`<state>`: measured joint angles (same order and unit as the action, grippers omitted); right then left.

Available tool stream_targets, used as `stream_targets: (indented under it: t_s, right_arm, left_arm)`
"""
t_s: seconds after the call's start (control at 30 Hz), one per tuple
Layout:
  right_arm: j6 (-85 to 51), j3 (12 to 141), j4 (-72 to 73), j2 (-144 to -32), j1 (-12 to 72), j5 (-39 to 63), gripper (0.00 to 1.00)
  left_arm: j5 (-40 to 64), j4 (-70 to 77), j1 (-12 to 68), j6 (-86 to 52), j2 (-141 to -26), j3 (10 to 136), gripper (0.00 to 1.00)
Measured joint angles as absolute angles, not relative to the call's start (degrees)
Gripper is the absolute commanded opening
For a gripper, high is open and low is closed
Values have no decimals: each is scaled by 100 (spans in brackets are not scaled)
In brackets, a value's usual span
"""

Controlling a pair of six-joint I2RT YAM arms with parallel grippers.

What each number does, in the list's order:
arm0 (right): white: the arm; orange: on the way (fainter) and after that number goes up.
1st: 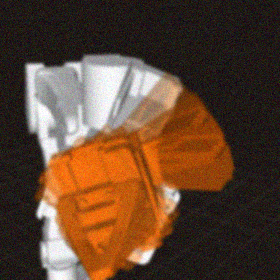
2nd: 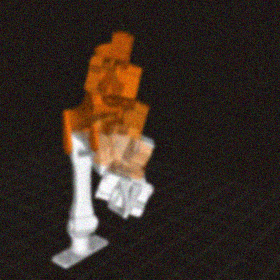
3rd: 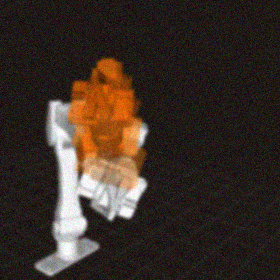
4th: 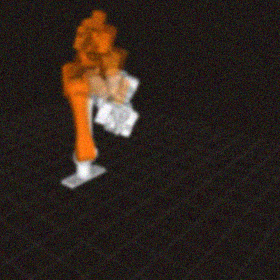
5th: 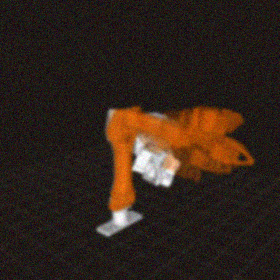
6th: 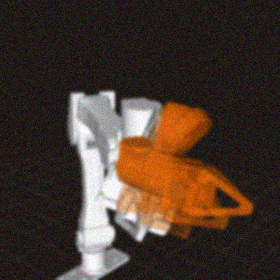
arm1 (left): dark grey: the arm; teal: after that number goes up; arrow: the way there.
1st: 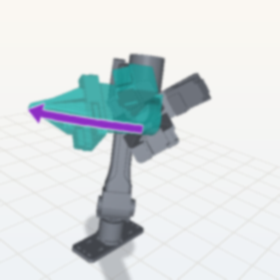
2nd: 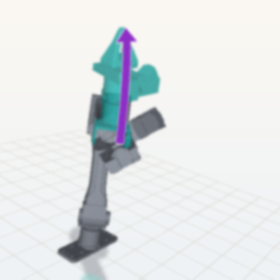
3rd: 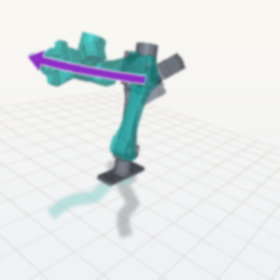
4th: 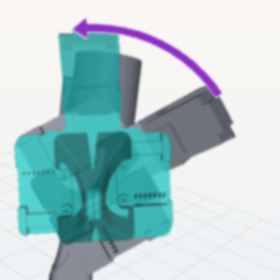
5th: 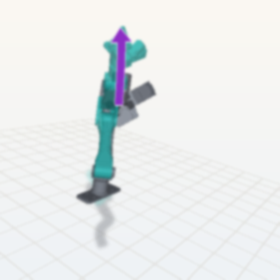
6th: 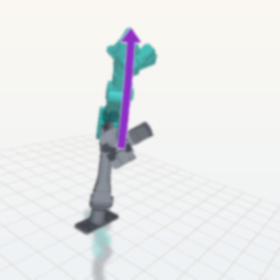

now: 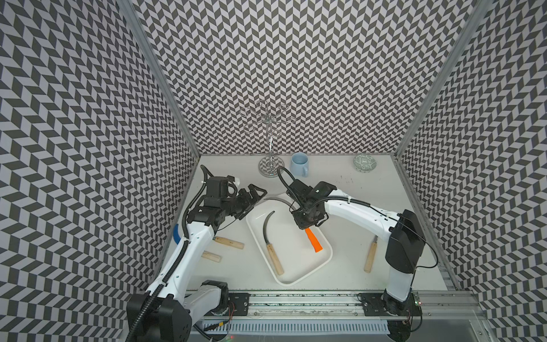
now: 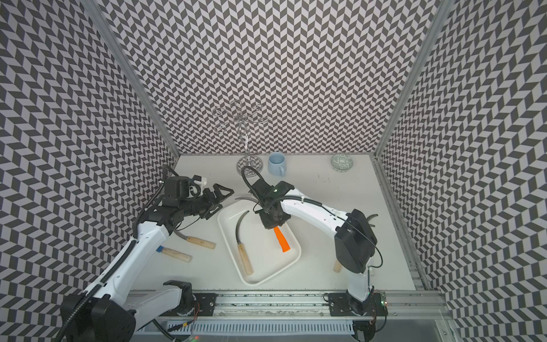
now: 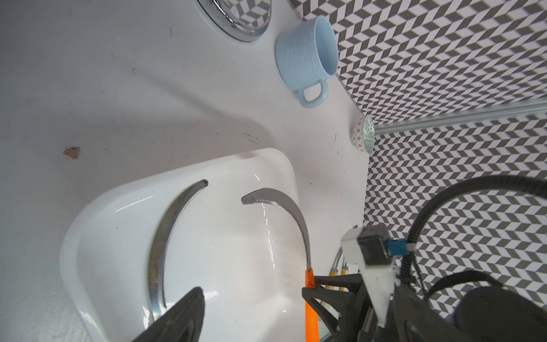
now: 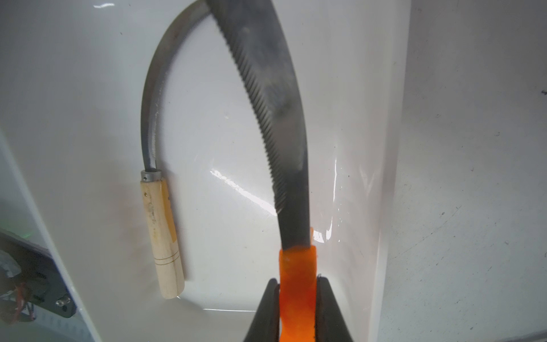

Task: Put small sickles into storage boxes
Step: Place the sickle in the storage box.

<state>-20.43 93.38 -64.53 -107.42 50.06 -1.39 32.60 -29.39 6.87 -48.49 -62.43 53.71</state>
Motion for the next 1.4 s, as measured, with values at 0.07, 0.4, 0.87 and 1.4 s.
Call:
stream_targets:
  t_s: [0.07,0.4,0.87,1.4]
  right_arm:
    - [-1988,9303,-6383,-10790,5015,-191,15]
    - [-1833,9072,-6005,-10934,5052,-357,16]
    - [-1730,8549,-5596,-11124,5061,-449,16]
    - [-1704,8423,-5290,-11299,5061,-471,16]
  left_arm:
    - [3295,-2941,541,-4958,-6121,5371,100]
    - [3575,-3009,322,-5113,-6110,5592,99]
    - [3728,-3000,338,-5142,-6355,5618,100]
    - [3826,-2904,375,-5221,-6379,5616,99]
